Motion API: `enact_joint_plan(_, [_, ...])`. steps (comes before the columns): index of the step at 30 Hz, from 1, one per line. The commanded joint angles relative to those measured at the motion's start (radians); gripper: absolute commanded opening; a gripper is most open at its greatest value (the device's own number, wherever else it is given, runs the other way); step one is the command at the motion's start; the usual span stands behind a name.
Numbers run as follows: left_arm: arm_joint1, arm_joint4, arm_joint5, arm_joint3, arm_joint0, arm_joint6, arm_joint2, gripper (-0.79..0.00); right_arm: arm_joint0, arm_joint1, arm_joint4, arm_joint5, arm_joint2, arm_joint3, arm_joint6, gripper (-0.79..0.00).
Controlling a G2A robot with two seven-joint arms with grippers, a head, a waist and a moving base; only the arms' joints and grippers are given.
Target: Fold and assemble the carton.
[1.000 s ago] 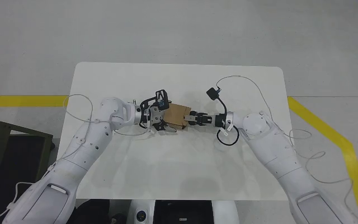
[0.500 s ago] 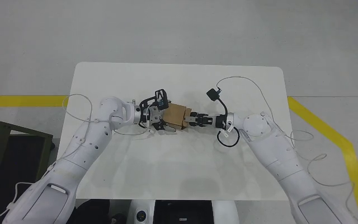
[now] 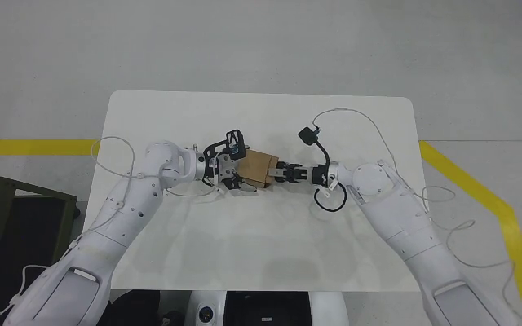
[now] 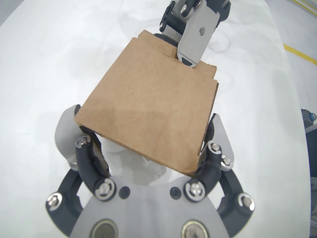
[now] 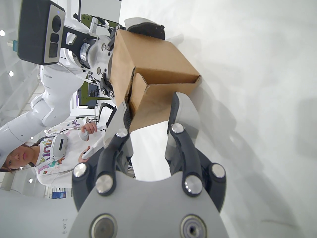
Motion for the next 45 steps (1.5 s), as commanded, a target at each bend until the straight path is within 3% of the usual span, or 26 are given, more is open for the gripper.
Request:
enact_joint_plan(1, [0.000, 0.001, -0.001, -0.001, 0.000, -0.002, 0.000, 0.000, 0.002, -0.001, 0.001, -0.005, -0.002, -0.004, -0.001, -0.505])
enact_joint_plan(17, [-0.002, -0.004, -0.002, -0.005, -0.002, -0.015, 0.006, 0.000, 0.023, -0.014, 0.001, -0.047, -0.027, -0.010, 0.019, -0.468])
enact_joint_plan(29, [-0.002, -0.011, -0.007, 0.003, -0.003, -0.027, 0.007, 0.000, -0.031, 0.008, 0.007, -0.067, 0.026, -0.060, 0.042, -0.431])
enact_joint_plan(36, [-0.002, -0.011, -0.006, 0.008, -0.002, -0.030, 0.005, 0.000, -0.076, 0.026, 0.014, -0.058, 0.068, -0.109, 0.065, -0.554])
enact_joint_plan(41, [-0.001, -0.013, -0.007, 0.005, 0.000, -0.032, 0.006, 0.000, -0.100, 0.035, 0.003, -0.049, 0.085, -0.126, 0.065, -0.782])
enact_joint_plan(45, [-0.001, -0.012, -0.005, 0.003, 0.001, -0.032, 0.004, 0.000, -0.101, 0.032, -0.001, -0.039, 0.070, -0.125, 0.066, -0.785])
